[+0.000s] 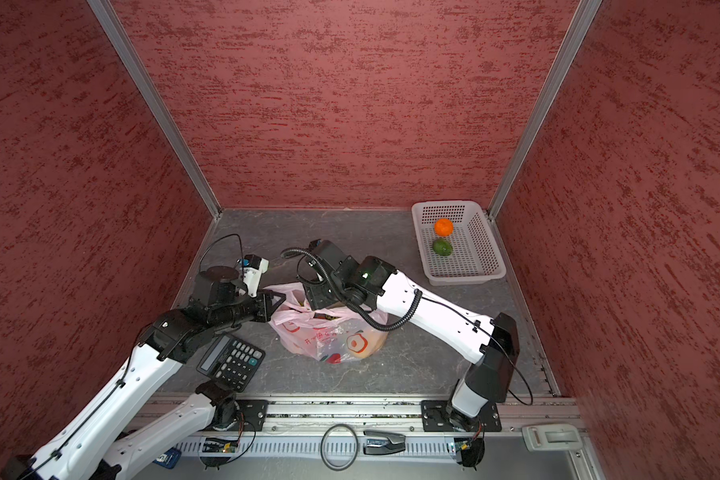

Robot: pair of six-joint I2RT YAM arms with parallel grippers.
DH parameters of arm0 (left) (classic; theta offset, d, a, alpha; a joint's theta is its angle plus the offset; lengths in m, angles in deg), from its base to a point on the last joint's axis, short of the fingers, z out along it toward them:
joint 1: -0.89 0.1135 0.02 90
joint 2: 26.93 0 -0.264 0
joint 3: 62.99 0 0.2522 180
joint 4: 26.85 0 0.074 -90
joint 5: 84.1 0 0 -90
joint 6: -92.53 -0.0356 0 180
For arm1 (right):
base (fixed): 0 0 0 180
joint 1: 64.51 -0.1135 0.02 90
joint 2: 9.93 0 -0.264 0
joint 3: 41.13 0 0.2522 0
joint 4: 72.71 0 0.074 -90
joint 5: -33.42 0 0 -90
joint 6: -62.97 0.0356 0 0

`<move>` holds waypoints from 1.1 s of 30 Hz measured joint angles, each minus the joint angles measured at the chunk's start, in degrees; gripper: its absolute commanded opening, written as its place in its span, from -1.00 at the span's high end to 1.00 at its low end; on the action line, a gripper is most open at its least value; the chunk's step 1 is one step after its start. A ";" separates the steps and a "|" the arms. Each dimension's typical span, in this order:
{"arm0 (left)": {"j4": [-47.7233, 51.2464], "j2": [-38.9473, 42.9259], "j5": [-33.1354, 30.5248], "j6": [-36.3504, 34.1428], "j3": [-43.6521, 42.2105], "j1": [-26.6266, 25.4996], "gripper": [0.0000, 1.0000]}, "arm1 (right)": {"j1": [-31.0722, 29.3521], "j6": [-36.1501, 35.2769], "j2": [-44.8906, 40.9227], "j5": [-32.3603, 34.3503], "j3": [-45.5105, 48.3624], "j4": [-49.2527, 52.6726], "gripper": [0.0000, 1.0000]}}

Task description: Untie the knot of the plastic bag and take out the fruit

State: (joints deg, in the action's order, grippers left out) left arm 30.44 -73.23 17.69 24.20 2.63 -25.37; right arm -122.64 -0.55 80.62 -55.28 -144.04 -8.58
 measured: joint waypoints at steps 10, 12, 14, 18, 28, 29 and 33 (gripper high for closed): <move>-1.36 0.26 2.36 0.48 -0.13 2.47 1.00 | -1.62 7.06 -11.17 3.17 19.32 0.96 -0.37; -1.60 0.24 2.82 0.59 -0.13 2.54 1.00 | -1.66 8.13 -10.84 4.44 20.72 2.86 -0.37; -1.60 0.24 3.19 0.63 -0.13 2.54 1.00 | -1.66 8.83 -10.49 5.05 21.35 4.66 -0.40; -1.60 0.24 4.24 0.61 -0.13 2.54 1.00 | -1.70 9.60 -10.40 5.35 19.58 6.97 -0.48; -1.60 0.26 6.93 0.11 -0.13 2.51 1.00 | -1.84 8.61 -9.09 0.76 5.79 3.45 -0.51; -1.60 0.26 7.17 -0.07 -0.13 2.47 1.00 | -1.84 8.46 -8.22 0.28 5.27 2.84 -0.52; -1.60 0.26 7.41 -0.50 -0.13 2.14 1.00 | -1.84 8.04 -3.74 -0.26 3.85 1.05 -0.52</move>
State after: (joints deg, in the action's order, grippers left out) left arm 28.84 -72.97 25.10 23.70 2.49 -23.23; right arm -124.47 7.49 76.88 -55.54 -140.19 -7.53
